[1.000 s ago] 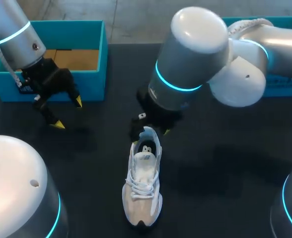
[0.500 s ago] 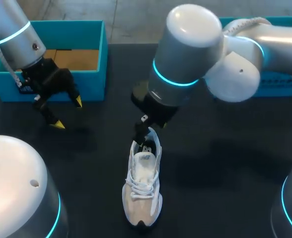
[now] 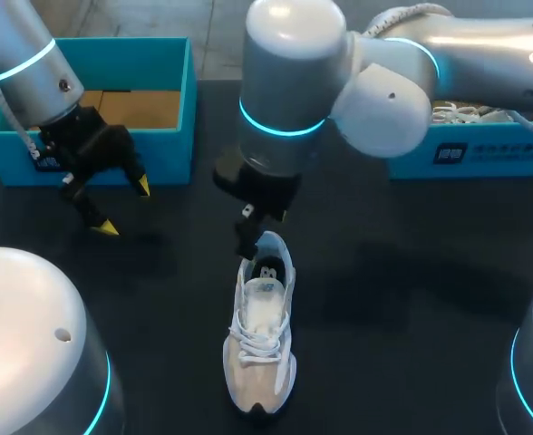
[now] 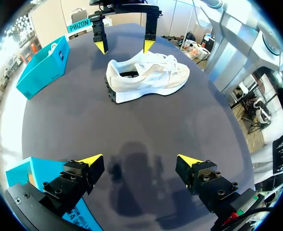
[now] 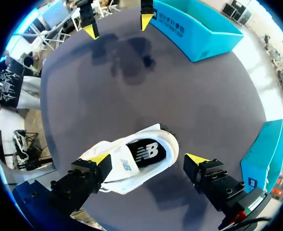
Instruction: Take the shoe out of the shoebox, open the shoe tongue, remove and reinsert the insole, then place the shoe into the shoebox
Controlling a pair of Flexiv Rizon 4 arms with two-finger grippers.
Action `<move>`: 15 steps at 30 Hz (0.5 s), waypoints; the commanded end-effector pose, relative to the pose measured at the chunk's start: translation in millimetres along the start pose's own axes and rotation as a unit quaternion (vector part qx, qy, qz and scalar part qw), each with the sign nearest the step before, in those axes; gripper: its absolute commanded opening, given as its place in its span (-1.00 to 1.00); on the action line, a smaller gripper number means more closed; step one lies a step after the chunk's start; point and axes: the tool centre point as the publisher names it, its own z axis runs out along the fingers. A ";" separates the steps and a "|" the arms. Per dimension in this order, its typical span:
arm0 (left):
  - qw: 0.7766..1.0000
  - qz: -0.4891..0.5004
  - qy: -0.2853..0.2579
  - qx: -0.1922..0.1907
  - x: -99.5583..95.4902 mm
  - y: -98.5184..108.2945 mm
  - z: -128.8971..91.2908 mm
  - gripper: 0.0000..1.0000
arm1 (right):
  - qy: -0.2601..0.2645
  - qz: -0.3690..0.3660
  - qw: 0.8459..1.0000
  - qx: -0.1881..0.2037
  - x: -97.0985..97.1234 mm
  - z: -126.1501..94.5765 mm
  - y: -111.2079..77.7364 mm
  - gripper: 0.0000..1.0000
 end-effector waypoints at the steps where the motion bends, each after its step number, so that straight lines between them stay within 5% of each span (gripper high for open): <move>1: 1.000 0.000 -0.001 -0.001 0.6 -0.2 0.1 1.00 | -0.001 0.001 1.000 0.001 0.9 1.0 1.2 1.00; 6: 1.000 0.000 -0.001 -0.001 0.6 -0.2 0.1 1.00 | -0.024 -0.076 0.997 -0.018 -4.5 3.1 1.1 1.00; 15: 1.000 0.000 -0.001 -0.001 0.6 -0.2 0.1 1.00 | -0.032 -0.143 0.989 0.022 -16.8 12.5 3.8 1.00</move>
